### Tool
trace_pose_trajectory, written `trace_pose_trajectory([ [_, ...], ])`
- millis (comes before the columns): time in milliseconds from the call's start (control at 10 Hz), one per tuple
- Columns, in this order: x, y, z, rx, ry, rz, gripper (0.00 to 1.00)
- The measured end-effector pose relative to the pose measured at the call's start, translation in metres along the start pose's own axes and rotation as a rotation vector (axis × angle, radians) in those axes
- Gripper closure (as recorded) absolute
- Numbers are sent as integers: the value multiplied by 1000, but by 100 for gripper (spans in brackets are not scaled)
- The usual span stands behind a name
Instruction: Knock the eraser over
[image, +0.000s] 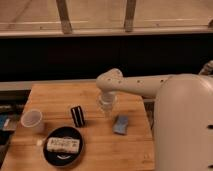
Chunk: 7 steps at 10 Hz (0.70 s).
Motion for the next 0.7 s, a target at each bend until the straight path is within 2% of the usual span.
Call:
trace_pose_trajectory([
  [300, 4, 36, -1, -22, 40, -67, 100],
  [500, -3, 66, 1, -38, 64, -130, 100],
  [700, -9, 81, 1, -49, 78, -177, 100],
])
